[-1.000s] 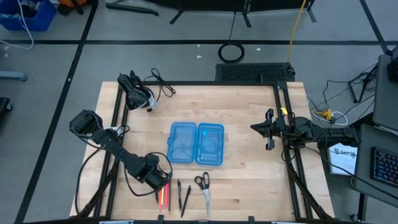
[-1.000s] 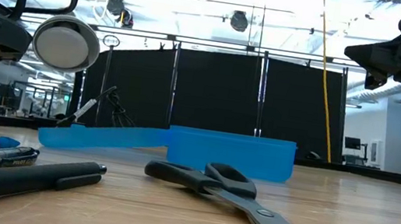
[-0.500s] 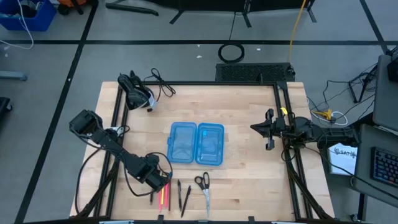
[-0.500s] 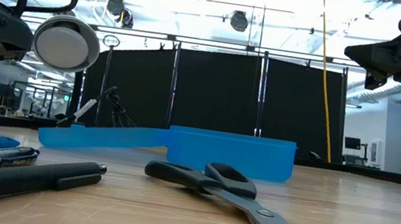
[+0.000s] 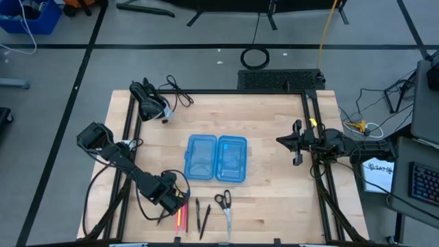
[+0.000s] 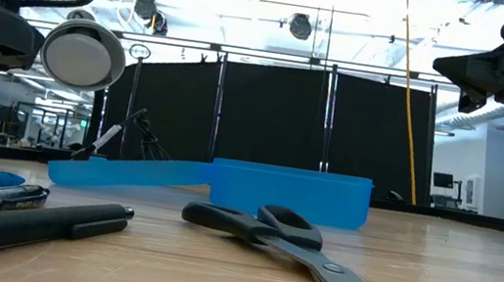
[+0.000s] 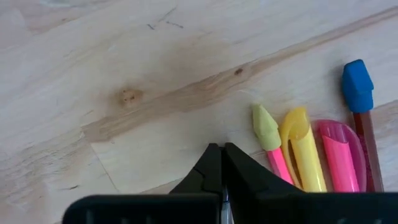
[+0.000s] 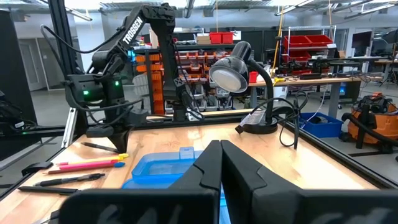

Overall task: Pick & place school supplies into a supply box
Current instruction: Put the left transparent black pen into the supply box

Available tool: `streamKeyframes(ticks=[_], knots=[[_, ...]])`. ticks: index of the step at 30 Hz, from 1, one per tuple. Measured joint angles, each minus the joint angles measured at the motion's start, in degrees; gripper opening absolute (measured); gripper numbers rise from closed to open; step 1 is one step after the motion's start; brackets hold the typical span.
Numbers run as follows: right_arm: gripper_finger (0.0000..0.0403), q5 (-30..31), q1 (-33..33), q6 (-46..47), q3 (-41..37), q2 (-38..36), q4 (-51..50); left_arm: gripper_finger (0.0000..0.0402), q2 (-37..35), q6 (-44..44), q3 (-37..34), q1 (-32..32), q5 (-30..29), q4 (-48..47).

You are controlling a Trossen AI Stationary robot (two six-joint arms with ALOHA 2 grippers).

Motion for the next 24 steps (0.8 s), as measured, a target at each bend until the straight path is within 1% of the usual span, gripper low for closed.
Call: streamKeyframes(ticks=[4, 13, 24], knots=[[0.0000, 0.0, 0.0, 0.0, 0.0, 0.0, 0.0, 0.0002, -0.3, 1.7, 2.0, 0.1, -3.6, -1.6], [0.0000, 0.0, 0.0, 0.0, 0.0, 0.0, 0.0, 0.0000, -0.4, 2.5, 3.2, 0.1, -3.6, -3.7], [0.0000, 0.0, 0.0, 0.0, 0.0, 0.0, 0.0, 0.0000, -0.6, 2.5, 3.3, 0.1, -1.5, -6.0]])
